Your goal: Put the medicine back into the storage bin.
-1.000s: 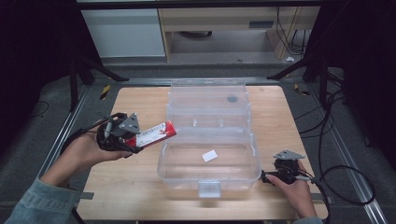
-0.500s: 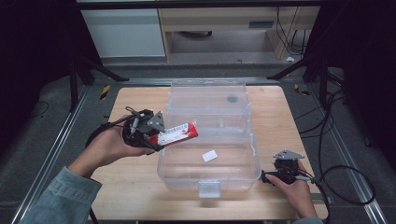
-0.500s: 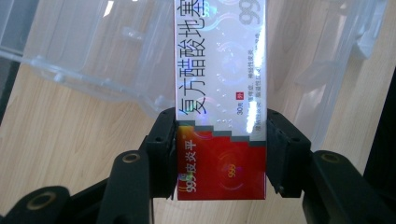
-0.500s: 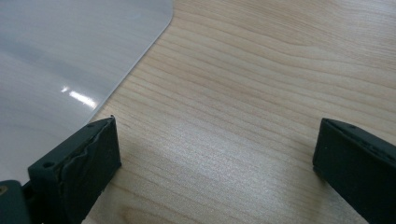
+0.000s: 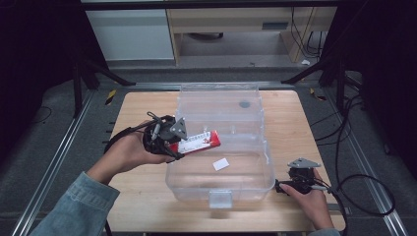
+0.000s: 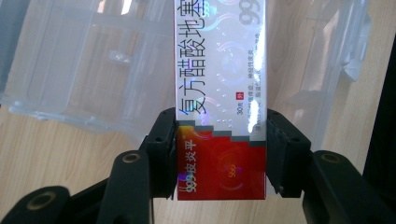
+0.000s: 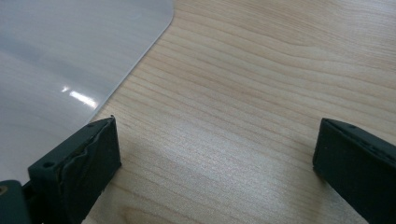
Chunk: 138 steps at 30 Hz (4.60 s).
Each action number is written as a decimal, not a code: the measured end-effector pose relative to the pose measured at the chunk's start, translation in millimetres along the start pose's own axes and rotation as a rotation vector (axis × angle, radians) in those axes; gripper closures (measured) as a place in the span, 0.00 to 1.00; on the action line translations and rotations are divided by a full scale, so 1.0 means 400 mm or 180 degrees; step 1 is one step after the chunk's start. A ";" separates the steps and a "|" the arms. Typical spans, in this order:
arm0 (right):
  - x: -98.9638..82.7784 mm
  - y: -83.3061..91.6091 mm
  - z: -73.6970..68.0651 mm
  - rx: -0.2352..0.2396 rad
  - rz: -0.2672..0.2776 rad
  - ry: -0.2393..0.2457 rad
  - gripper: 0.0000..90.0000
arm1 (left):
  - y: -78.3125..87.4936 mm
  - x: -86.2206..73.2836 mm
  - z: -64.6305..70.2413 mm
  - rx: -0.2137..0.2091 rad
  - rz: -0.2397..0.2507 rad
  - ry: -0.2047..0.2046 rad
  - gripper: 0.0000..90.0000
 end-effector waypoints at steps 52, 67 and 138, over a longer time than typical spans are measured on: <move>0.000 0.000 -0.002 0.0002 0.0000 0.0004 0.02 | -0.215 0.230 0.089 -0.0502 0.0095 -0.0543 0.57; 0.000 0.000 -0.002 -0.0001 0.0000 0.0001 0.02 | -0.302 0.262 0.119 -0.0630 0.0003 -0.0651 0.57; 0.000 0.000 -0.002 0.0006 0.0000 0.0009 0.02 | -0.452 0.226 0.150 -0.0871 -0.0118 -0.0526 0.57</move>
Point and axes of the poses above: each handheld gripper's, and its own axes: y roughly backward along the jaws, x roughly out of its top, z roughly to its right, the point moved 1 cm from there along -y, roughly forward along the jaws, and after that the axes turned 5 degrees about x, right-handed, at the moved point
